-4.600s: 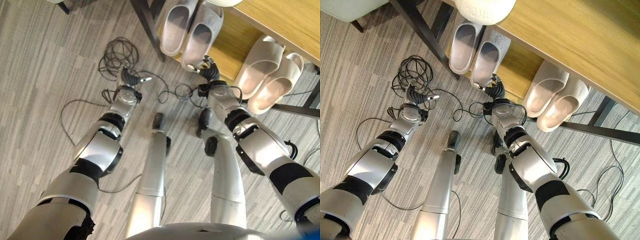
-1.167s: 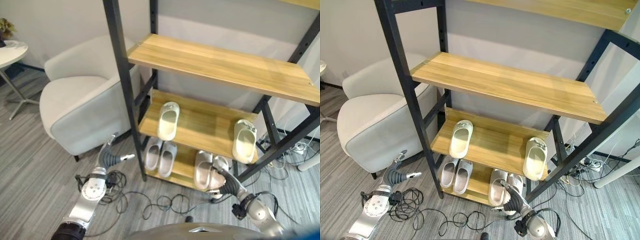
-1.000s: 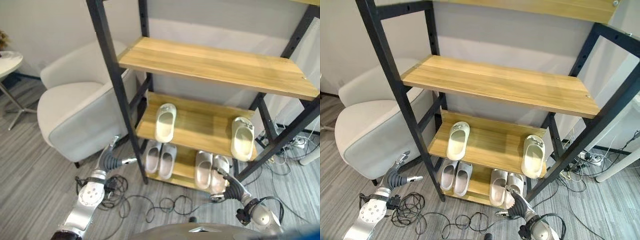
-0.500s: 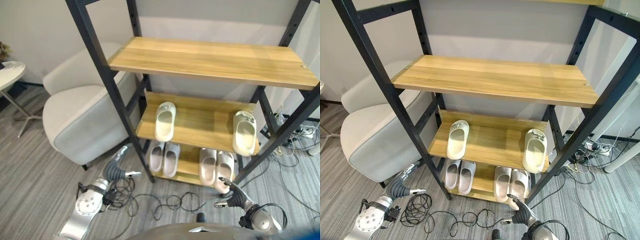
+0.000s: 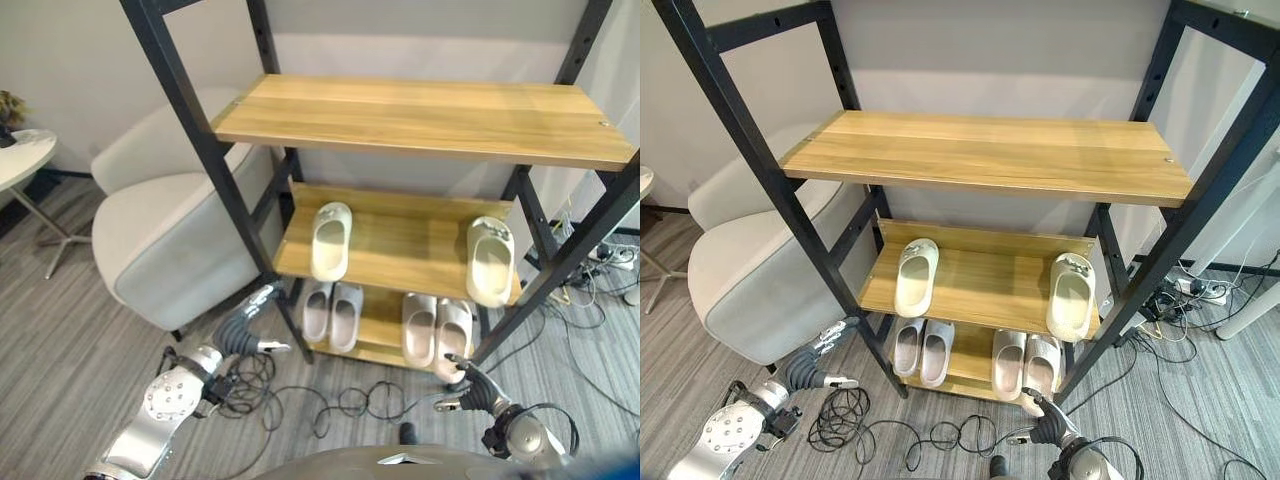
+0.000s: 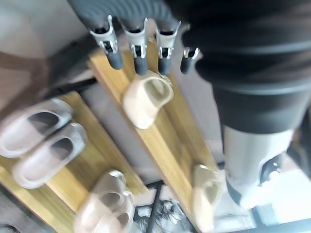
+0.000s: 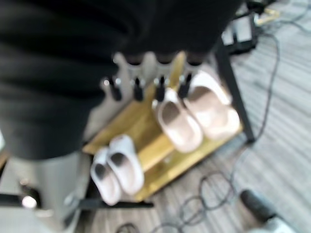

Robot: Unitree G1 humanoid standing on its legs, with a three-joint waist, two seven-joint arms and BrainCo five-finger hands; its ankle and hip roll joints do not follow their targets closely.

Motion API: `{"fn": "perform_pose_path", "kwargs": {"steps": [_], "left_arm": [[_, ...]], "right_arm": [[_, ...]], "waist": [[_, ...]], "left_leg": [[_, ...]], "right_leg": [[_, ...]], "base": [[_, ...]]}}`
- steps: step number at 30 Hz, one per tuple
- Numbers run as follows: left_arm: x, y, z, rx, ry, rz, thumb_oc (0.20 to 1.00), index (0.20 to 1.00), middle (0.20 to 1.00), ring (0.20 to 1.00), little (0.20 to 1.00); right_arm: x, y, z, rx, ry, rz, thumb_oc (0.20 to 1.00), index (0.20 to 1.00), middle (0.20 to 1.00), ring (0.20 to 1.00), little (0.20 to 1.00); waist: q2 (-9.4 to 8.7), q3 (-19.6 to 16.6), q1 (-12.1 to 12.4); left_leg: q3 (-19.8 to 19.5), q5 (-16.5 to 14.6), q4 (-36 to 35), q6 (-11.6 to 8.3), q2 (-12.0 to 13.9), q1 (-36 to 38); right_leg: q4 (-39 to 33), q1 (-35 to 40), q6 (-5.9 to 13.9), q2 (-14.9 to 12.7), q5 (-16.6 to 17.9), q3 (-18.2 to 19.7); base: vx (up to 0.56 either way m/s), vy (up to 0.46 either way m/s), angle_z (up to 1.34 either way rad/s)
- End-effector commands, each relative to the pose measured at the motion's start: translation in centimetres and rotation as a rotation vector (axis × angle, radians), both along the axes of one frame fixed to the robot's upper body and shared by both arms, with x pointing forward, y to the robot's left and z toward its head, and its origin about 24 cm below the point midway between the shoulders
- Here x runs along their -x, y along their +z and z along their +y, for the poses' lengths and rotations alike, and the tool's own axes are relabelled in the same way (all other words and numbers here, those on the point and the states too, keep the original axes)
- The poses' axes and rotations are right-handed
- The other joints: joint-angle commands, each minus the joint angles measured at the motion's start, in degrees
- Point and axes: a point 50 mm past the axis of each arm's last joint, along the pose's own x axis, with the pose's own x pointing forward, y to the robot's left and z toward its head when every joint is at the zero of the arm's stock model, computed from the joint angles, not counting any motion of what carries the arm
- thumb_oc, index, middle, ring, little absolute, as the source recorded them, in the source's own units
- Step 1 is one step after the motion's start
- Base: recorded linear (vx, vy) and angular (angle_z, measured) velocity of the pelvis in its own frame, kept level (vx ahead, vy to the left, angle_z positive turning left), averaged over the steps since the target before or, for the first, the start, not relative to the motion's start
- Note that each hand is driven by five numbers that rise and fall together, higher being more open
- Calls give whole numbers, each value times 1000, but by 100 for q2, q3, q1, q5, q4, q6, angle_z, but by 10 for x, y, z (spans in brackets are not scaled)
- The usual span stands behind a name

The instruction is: Arrange the slippers neatly on the shoe rack.

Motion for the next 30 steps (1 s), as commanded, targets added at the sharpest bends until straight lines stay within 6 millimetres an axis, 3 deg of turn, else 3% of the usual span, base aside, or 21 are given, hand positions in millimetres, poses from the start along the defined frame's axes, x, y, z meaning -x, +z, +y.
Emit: {"fn": "perform_pose_path", "kwargs": {"steps": [1,16,30], "left_arm": [[-6,24,-8,55,-102,-51,1000,1000,1000,1000,1000],[-1,17,-19,73,-281,118,1000,1000,1000,1000,1000],[-21,21,-56,66,-405,12,1000,1000,1000,1000,1000]], "right_arm": [[-16,7,14,-33,57,-57,1000,1000,1000,1000,1000],[-8,-3,17,-43,75,29,1000,1000,1000,1000,1000],[-1,-7,18,-47,77,53,1000,1000,1000,1000,1000]], "waist": [[42,-187,-145],[163,-213,-311],[185,-226,-474]], "left_leg": [[213,-262,723,-199,72,-682],[355,-286,720,-214,115,-593],[433,-276,684,-215,143,-609]], "right_leg": [[1034,4,481,-338,-996,20],[1101,-41,497,-318,-1002,158],[1104,-138,488,-286,-993,240]], "base": [[-1,-13,-3],[-4,-10,-3],[-8,-10,-4]]}}
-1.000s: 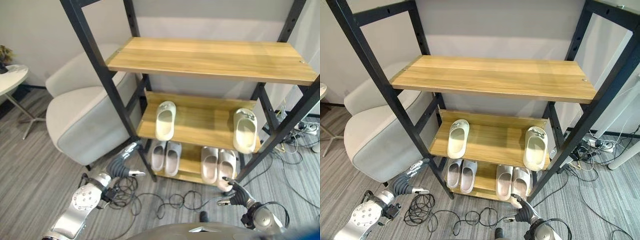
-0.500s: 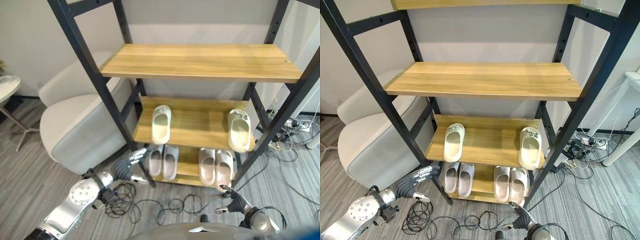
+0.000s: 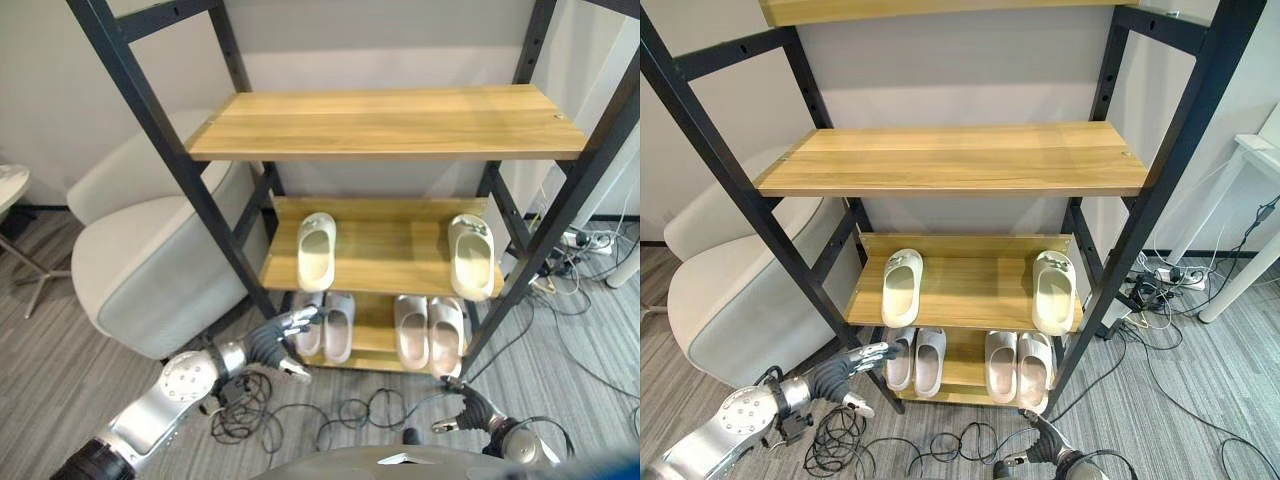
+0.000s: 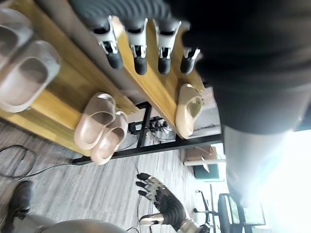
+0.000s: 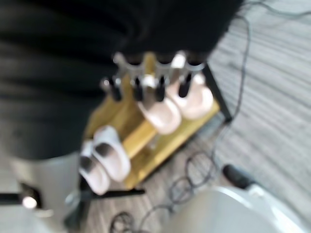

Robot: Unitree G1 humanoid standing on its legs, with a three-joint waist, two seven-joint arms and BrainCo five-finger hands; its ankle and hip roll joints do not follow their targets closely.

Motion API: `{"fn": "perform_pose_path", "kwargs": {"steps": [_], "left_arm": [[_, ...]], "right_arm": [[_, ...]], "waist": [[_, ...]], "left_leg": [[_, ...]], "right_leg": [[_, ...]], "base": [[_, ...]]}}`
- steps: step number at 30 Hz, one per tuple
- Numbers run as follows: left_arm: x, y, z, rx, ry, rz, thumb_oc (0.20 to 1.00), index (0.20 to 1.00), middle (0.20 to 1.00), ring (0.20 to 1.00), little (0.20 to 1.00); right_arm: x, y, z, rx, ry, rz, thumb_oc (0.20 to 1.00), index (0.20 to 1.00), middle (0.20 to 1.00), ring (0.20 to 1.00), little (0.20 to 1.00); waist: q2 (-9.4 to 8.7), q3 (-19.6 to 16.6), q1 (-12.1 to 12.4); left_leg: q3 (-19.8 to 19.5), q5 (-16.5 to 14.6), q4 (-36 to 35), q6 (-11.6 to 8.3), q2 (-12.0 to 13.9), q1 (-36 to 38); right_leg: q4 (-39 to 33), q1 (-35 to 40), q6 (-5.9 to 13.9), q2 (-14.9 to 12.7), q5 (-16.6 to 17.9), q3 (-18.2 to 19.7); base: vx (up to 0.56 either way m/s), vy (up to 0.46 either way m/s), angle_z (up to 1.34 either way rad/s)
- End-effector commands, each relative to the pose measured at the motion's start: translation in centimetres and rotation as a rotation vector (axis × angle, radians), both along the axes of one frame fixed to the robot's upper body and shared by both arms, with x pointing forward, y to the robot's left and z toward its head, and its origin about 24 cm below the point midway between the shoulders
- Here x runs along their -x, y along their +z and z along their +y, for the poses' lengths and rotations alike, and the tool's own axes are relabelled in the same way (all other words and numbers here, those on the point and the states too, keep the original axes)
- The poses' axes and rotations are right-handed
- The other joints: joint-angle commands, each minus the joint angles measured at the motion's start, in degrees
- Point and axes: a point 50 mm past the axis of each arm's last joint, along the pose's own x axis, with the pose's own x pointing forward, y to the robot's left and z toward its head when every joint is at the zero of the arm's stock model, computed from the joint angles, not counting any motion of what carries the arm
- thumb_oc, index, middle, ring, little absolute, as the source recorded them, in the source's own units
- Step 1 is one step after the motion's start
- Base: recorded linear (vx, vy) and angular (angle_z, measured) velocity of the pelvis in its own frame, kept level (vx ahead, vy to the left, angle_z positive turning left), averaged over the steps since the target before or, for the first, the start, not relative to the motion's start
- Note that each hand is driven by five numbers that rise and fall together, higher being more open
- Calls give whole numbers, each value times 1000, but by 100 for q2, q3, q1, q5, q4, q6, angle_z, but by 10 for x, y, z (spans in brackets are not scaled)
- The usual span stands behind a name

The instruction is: Arrange the slippers neatly on the shoe rack.

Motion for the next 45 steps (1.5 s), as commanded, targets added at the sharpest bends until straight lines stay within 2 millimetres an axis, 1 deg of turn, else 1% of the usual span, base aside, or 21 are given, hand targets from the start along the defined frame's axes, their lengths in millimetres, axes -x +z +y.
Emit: {"fn": "perform_pose_path", "kwargs": {"steps": [1,4,5,6,9,15,16,17,18,19,20,21,25,29,31,33,36,37,38,43,45], "left_arm": [[-14,19,-21,61,-42,-151,1000,1000,1000,1000,1000],[-23,23,-34,80,-53,-203,1000,1000,1000,1000,1000],[-23,23,-35,80,-53,-204,1000,1000,1000,1000,1000],[-27,25,-42,89,-63,-224,1000,1000,1000,1000,1000],[-29,28,-50,127,-74,-226,1000,1000,1000,1000,1000],[-28,29,-54,149,-78,-230,1000,1000,1000,1000,1000],[-29,30,-51,125,-65,-264,1000,1000,1000,1000,1000],[-33,36,-49,67,-67,-350,1000,1000,1000,1000,1000],[-36,41,-51,30,-66,-435,1000,1000,1000,1000,1000],[-38,42,-51,4,-41,-477,1000,1000,1000,1000,1000],[-43,41,-50,-18,0,-512,1000,1000,1000,1000,1000],[-43,41,-50,-18,0,-512,1000,1000,1000,1000,1000],[-53,31,-41,-43,141,-522,1000,1000,1000,1000,1000],[-55,25,-38,-63,199,-518,1000,1000,1000,1000,1000],[-56,17,-37,-80,237,-512,1000,1000,1000,1000,1000],[-58,11,-40,-98,262,-517,1000,1000,1000,1000,1000],[-61,5,-46,-118,272,-520,1000,1000,1000,1000,1000],[-63,4,-47,-137,276,-532,1000,1000,1000,1000,1000],[-65,4,-49,-140,276,-545,1000,1000,1000,1000,1000],[-71,7,-59,-143,282,-591,1000,1000,1000,1000,1000],[-72,7,-61,-145,284,-600,1000,1000,1000,1000,1000]], "right_arm": [[-16,9,12,-31,54,-66,1000,1000,1000,1000,1000],[-15,9,11,-27,47,-68,1000,1000,1000,1000,1000],[-15,9,11,-26,46,-68,1000,1000,1000,1000,1000],[-15,9,9,-19,42,-73,1000,1000,1000,1000,1000],[-15,10,6,-9,36,-73,1000,1000,1000,1000,1000],[-15,14,-1,-1,24,-84,1000,1000,1000,1000,1000],[-15,14,-1,-4,14,-88,1000,1000,1000,1000,1000],[-20,14,-6,15,-7,-102,1000,1000,1000,1000,1000],[-23,10,-3,23,-14,-106,1000,1000,1000,1000,1000],[-22,6,-2,21,-31,-90,1000,1000,1000,1000,1000],[-28,4,0,22,-49,-101,1000,1000,1000,1000,1000],[-28,4,0,22,-49,-101,1000,1000,1000,1000,1000],[-28,-5,-3,48,-127,-75,1000,1000,1000,1000,1000],[-30,-7,-5,61,-151,-72,1000,1000,1000,1000,1000],[-33,-8,-6,67,-176,-80,1000,1000,1000,1000,1000],[-37,-6,-6,69,-191,-99,1000,1000,1000,1000,1000],[-40,-6,-6,82,-193,-110,1000,1000,1000,1000,1000],[-40,-6,-5,90,-186,-115,1000,1000,1000,1000,1000],[-42,-5,-5,95,-183,-122,1000,1000,1000,1000,1000],[-45,-6,-3,119,-165,-130,1000,1000,1000,1000,1000],[-44,-7,-2,122,-164,-128,1000,1000,1000,1000,1000]], "waist": [[22,-48,-170],[17,-36,-203],[20,-34,-199],[21,-22,-217],[49,-1,-239],[120,14,-291],[128,20,-295],[134,13,-266],[132,16,-247],[132,14,-220],[133,22,-202],[133,24,-203],[117,6,-120],[102,-2,-95],[104,-2,-72],[124,-12,-65],[140,-12,-72],[159,-24,-84],[162,-8,-83],[207,-1,-104],[229,-7,-106]], "left_leg": [[190,-292,824,-210,147,-730],[198,-294,820,-209,154,-729],[198,-294,819,-209,154,-728],[203,-291,808,-209,152,-725],[214,-276,780,-207,150,-726],[261,-278,755,-212,161,-734],[264,-274,751,-211,163,-737],[262,-268,744,-208,163,-739],[244,-262,732,-209,161,-735],[230,-261,730,-208,159,-736],[215,-252,717,-209,156,-738],[214,-252,717,-209,156,-737],[156,-228,661,-217,150,-746],[136,-210,616,-216,153,-741],[133,-190,559,-212,150,-738],[147,-231,486,-208,145,-697],[159,-164,441,-205,134,-724],[162,-208,409,-208,135,-691],[171,-144,408,-209,127,-730],[193,-114,327,-211,112,-727],[190,-159,301,-213,115,-699]], "right_leg": [[1098,-80,460,-320,-1008,24],[1090,-91,455,-317,-1006,45],[1090,-91,455,-317,-1006,44],[1082,-100,454,-316,-999,51],[1062,-111,452,-318,-990,52],[1020,-158,452,-319,-981,90],[1014,-164,447,-313,-980,106],[997,-165,439,-308,-979,115],[979,-158,434,-303,-976,116],[971,-150,433,-299,-977,113],[953,-139,434,-302,-971,105],[953,-138,434,-302,-971,104],[853,-101,420,-311,-956,40],[786,-73,415,-310,-942,2],[731,-79,420,-320,-918,5],[682,-60,430,-325,-949,2],[640,-101,429,-329,-876,23],[618,-82,438,-327,-916,19],[614,-126,432,-329,-856,30],[565,-160,437,-333,-838,33],[547,-140,446,-330,-883,31]], "base": [[-13,-35,-1],[-6,-25,-1],[-9,-32,-1],[0,0,0],[-9,-25,0],[-7,-27,-7],[0,0,0],[21,-34,-2],[30,-43,-2],[30,-45,-1],[22,-33,0],[22,-33,2],[21,-45,4],[20,-43,4],[23,-51,1],[32,-39,-1],[34,-18,-1],[0,0,0],[0,0,0],[2,-9,-1],[33,-10,-1]]}}
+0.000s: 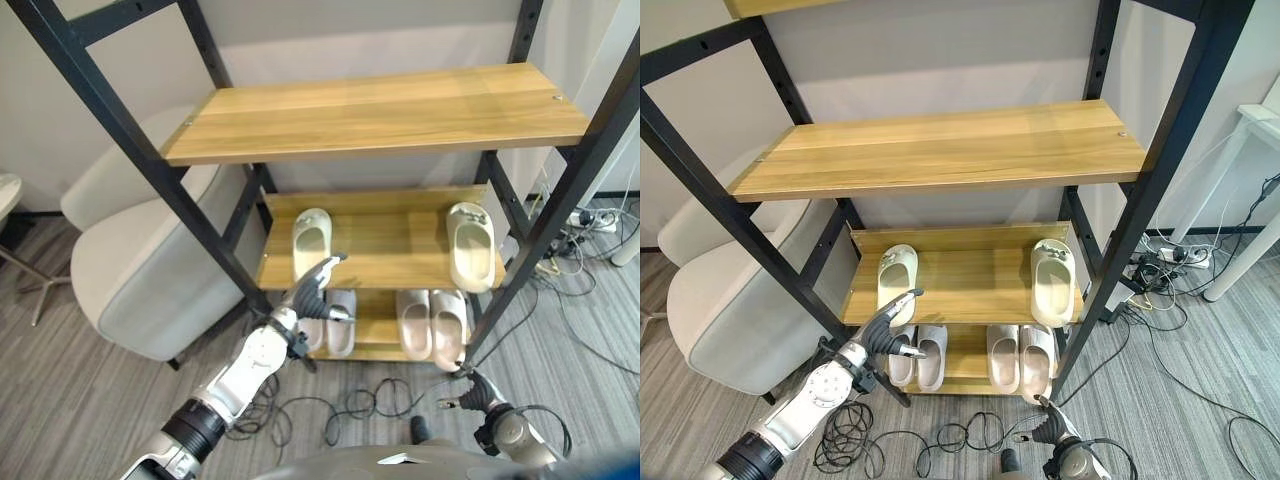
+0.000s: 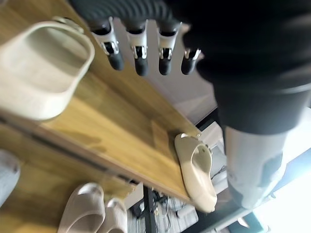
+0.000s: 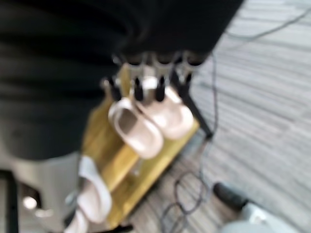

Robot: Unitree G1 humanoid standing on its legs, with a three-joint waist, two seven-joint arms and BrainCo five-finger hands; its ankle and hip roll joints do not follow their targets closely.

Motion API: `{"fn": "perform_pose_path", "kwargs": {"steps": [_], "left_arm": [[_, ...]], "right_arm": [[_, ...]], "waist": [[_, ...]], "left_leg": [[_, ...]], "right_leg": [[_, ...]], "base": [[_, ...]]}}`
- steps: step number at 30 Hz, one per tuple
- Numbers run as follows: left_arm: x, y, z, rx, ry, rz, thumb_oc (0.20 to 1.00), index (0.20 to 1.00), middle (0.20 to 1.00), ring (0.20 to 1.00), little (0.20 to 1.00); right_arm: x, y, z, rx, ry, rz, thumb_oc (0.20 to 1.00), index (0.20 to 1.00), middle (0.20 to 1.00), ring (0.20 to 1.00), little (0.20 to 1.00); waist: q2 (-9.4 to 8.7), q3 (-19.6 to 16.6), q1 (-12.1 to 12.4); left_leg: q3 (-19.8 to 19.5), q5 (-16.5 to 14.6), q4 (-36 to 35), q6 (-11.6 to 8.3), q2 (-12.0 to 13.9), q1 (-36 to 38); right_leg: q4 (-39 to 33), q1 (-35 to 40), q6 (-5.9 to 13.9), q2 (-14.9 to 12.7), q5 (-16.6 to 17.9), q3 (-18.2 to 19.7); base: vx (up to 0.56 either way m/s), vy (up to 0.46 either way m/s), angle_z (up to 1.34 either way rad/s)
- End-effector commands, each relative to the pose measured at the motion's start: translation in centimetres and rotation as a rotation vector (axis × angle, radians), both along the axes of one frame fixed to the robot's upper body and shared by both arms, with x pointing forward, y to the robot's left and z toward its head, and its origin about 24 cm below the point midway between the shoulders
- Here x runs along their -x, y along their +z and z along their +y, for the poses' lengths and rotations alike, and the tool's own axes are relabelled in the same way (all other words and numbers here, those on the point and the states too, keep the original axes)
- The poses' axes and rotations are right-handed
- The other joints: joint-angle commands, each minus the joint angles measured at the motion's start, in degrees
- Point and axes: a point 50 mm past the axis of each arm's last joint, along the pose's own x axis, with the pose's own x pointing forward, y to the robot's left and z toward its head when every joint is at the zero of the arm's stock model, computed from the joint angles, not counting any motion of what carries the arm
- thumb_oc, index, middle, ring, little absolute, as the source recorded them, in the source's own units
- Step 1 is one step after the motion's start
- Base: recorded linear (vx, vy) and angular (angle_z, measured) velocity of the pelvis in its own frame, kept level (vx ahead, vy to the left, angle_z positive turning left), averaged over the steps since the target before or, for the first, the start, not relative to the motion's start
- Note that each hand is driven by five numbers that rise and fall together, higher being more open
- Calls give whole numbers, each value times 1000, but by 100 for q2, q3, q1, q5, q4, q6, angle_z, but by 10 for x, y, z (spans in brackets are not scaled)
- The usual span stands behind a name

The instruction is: Arrange the slippers neatly on the shoe rack.

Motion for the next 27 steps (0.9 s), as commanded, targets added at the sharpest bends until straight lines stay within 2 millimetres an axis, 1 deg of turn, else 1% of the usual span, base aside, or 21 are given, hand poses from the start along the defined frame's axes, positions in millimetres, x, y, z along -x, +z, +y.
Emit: {"fn": "perform_pose_path", "kwargs": {"steps": [1,2,3,10,14,15,18,21,25,27], "left_arm": [[-21,21,-6,-33,-1,-145,1000,1000,1000,1000,1000],[-22,21,-7,-32,5,-149,1000,1000,1000,1000,1000],[-26,21,-10,-40,20,-163,1000,1000,1000,1000,1000],[-42,20,-18,-87,79,-210,1000,1000,1000,1000,1000],[-55,18,-19,-136,123,-224,1000,1000,1000,1000,1000],[-55,18,-20,-136,123,-226,1000,1000,1000,1000,1000],[-61,21,-21,-155,143,-252,1000,1000,1000,1000,1000],[-73,31,-23,-181,170,-309,1000,1000,1000,1000,1000],[-79,34,-21,-214,190,-328,1000,1000,1000,1000,1000],[-80,37,-19,-202,202,-339,1000,1000,1000,1000,1000]], "right_arm": [[-21,7,6,-3,2,-76,1000,1000,1000,1000,1000],[-22,7,7,0,4,-80,1000,1000,1000,1000,1000],[-23,7,9,3,8,-81,1000,1000,1000,1000,1000],[-30,6,8,42,15,-86,1000,1000,1000,1000,1000],[-34,4,6,61,3,-80,1000,1000,1000,1000,1000],[-34,4,6,61,3,-81,1000,1000,1000,1000,1000],[-35,4,5,74,-9,-81,1000,1000,1000,1000,1000],[-41,4,3,84,-36,-93,1000,1000,1000,1000,1000],[-45,5,2,89,-54,-101,1000,1000,1000,1000,1000],[-46,5,1,94,-57,-102,1000,1000,1000,1000,1000]], "waist": [[-58,51,-3],[-55,66,-8],[-30,56,-13],[67,99,-53],[110,133,-88],[112,134,-83],[128,153,-93],[155,189,-105],[136,205,-82],[121,211,-67]], "left_leg": [[146,-166,339,-237,102,-457],[151,-112,340,-238,95,-491],[154,-159,296,-240,94,-455],[191,-131,265,-245,79,-521],[221,-111,240,-254,76,-574],[223,-111,241,-254,77,-580],[244,-101,235,-256,68,-617],[243,-82,240,-262,67,-717],[255,-63,239,-270,83,-795],[257,-56,248,-273,92,-826]], "right_leg": [[573,136,492,-351,-921,-27],[570,101,487,-357,-863,-26],[547,118,494,-354,-910,-35],[540,-19,492,-355,-873,13],[554,-123,497,-359,-850,35],[558,-132,496,-358,-851,37],[573,-193,499,-361,-843,53],[610,-342,501,-356,-821,59],[616,-423,501,-346,-796,46],[613,-456,498,-341,-787,43]], "base": [[-38,-22,-1],[0,0,0],[0,0,0],[3,-7,-4],[0,0,0],[0,0,0],[0,0,0],[-20,-3,-2],[0,0,0],[0,0,0]]}}
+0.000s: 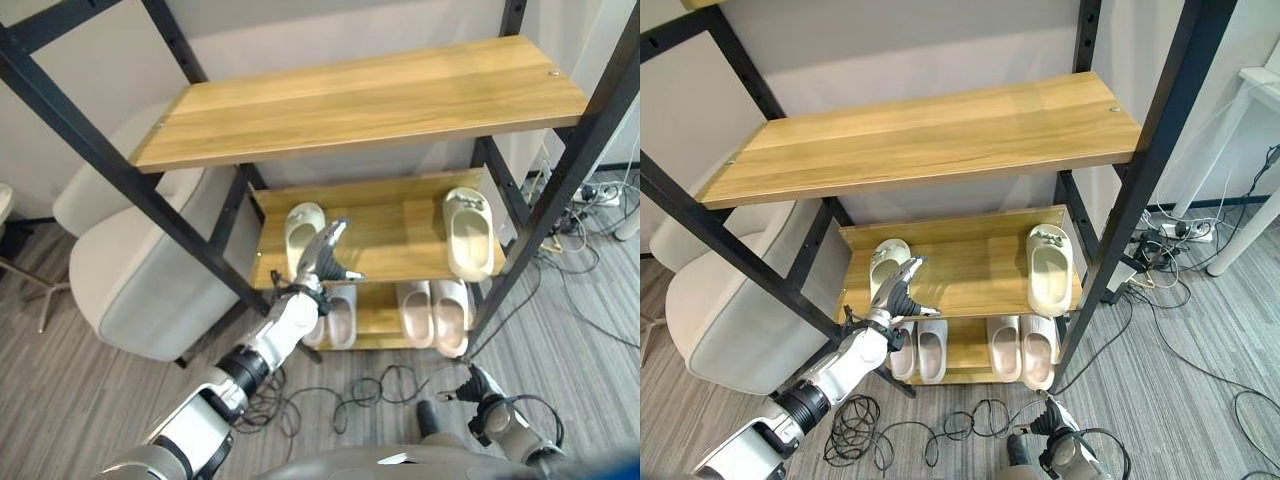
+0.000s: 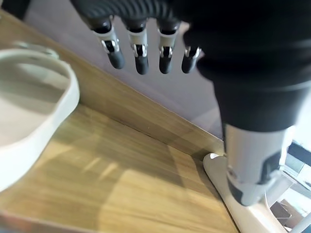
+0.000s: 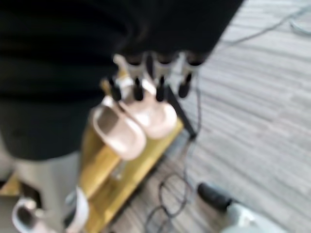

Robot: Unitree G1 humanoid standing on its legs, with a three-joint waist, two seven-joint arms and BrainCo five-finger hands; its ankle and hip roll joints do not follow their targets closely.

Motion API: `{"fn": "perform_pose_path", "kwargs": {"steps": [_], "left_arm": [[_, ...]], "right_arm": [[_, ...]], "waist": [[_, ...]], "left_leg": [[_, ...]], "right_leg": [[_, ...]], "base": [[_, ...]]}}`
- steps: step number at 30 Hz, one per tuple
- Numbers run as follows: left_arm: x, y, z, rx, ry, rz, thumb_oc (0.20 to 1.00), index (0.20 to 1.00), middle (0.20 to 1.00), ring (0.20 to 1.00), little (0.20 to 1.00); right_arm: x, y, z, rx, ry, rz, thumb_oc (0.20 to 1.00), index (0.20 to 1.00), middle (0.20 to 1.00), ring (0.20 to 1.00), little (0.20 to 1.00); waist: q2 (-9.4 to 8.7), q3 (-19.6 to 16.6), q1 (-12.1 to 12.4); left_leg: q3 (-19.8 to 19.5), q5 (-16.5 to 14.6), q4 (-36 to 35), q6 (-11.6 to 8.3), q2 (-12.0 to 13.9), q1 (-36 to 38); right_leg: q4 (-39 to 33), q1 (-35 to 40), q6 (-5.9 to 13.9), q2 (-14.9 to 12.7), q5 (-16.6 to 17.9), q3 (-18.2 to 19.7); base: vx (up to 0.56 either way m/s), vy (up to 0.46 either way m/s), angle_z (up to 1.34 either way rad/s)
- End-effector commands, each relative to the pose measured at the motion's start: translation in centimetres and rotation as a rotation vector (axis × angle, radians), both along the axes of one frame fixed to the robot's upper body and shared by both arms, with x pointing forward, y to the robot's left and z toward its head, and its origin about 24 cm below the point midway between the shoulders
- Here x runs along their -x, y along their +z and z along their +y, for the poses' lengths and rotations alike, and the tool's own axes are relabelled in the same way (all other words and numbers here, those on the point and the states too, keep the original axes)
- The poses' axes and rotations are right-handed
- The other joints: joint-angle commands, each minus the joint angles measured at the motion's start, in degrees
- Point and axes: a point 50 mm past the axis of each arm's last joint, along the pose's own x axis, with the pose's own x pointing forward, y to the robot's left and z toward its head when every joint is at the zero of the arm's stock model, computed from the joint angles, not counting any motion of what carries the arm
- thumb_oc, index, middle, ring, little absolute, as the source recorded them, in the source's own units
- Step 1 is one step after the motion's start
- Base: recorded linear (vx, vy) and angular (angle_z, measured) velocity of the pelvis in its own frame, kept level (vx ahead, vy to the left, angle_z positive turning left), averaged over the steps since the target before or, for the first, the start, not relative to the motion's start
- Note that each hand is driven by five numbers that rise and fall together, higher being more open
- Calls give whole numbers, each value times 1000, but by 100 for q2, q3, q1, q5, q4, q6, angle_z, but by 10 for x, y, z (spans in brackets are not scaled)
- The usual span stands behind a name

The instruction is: Arrange the slippers neatly on the shoe rack.

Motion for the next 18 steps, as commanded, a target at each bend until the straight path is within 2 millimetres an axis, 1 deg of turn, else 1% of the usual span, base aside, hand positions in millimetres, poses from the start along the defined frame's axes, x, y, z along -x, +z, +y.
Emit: {"fn": "perform_pose_path", "kwargs": {"steps": [1,4,8,13,15,18], "left_arm": [[-24,30,7,-24,38,-139,1000,1000,1000,1000,1000],[-24,33,12,-6,61,-154,1000,1000,1000,1000,1000],[-25,32,20,-35,92,-167,1000,1000,1000,1000,1000],[-29,33,26,-49,121,-167,1000,1000,1000,1000,1000],[-34,37,32,-61,147,-179,1000,1000,1000,1000,1000],[-40,42,34,-93,157,-200,1000,1000,1000,1000,1000]], "right_arm": [[-26,11,2,-1,-19,-94,1000,1000,1000,1000,1000],[-24,9,3,1,-22,-86,1000,1000,1000,1000,1000],[-25,9,2,3,-36,-92,1000,1000,1000,1000,1000],[-29,11,2,3,-46,-102,1000,1000,1000,1000,1000],[-28,9,3,4,-40,-95,1000,1000,1000,1000,1000],[-30,10,2,13,-35,-103,1000,1000,1000,1000,1000]], "waist": [[-156,242,-7],[-194,237,22],[-240,243,53],[-268,277,74],[-278,296,69],[-287,329,49]], "left_leg": [[127,-97,220,-269,114,-347],[119,-94,223,-271,133,-349],[98,-97,209,-278,149,-325],[86,-72,190,-283,152,-387],[107,-46,189,-287,152,-474],[123,-25,211,-289,155,-603]], "right_leg": [[611,107,495,-343,-877,-31],[601,120,483,-327,-878,-34],[564,165,478,-319,-880,-71],[552,102,485,-326,-851,-82],[564,-7,489,-328,-824,-69],[622,-171,481,-310,-804,-42]], "base": [[0,0,0],[13,-11,0],[10,-8,0],[0,0,0],[-23,-10,1],[-34,-9,0]]}}
